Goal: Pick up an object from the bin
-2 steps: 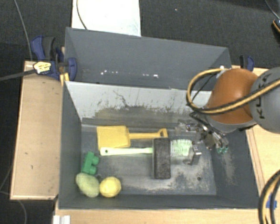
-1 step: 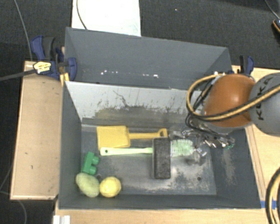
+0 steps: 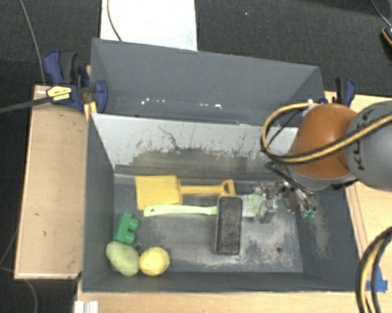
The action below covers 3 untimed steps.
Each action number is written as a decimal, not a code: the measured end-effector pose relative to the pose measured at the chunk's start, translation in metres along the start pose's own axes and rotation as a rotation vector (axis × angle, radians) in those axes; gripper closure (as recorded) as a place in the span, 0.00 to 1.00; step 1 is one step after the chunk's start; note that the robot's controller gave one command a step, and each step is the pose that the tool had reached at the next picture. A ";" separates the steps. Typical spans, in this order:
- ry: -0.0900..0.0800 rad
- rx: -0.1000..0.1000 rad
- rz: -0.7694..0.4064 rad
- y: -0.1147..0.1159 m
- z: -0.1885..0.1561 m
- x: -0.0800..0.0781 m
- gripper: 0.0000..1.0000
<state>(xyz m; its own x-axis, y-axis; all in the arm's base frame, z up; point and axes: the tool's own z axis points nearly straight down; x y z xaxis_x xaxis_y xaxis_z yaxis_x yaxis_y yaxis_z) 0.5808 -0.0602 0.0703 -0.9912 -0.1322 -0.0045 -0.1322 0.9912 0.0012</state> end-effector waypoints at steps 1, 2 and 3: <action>0.000 0.000 -0.001 0.000 0.000 0.000 1.00; -0.001 0.000 -0.001 0.000 -0.001 0.000 1.00; -0.002 0.000 -0.002 0.000 -0.007 0.000 1.00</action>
Offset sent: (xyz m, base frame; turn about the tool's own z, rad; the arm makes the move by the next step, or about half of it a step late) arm 0.0001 0.0000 0.0016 -0.0011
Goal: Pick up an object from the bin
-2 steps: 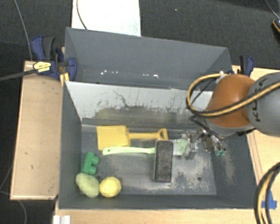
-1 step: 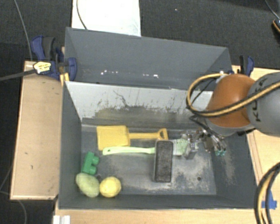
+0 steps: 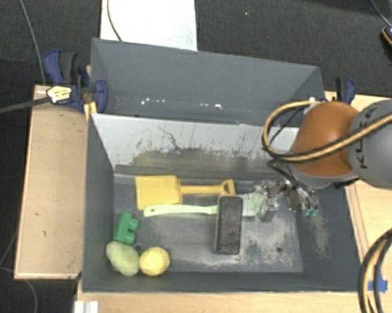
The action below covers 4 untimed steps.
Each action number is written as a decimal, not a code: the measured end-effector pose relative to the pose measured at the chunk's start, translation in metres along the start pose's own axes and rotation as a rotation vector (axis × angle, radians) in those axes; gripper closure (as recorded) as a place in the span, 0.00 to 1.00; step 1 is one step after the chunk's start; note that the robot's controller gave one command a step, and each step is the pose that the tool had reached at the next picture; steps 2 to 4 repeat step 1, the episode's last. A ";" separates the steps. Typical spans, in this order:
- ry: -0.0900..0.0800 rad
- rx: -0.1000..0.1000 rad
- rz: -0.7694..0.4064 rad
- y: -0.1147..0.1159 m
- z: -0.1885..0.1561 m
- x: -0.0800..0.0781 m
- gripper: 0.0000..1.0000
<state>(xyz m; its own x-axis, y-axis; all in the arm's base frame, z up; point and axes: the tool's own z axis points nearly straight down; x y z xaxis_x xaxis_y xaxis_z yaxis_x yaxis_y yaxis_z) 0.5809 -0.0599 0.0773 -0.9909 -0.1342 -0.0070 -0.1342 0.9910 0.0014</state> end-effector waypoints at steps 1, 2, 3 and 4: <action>-0.003 0.001 -0.001 0.000 -0.008 -0.001 1.00; -0.003 0.001 -0.001 0.000 -0.008 -0.001 1.00; -0.003 0.001 -0.001 0.000 -0.008 -0.001 1.00; -0.003 0.001 -0.001 0.000 -0.008 -0.001 1.00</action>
Offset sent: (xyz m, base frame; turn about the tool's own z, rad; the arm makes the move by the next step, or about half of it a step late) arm 0.0005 0.0001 0.0482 -0.0005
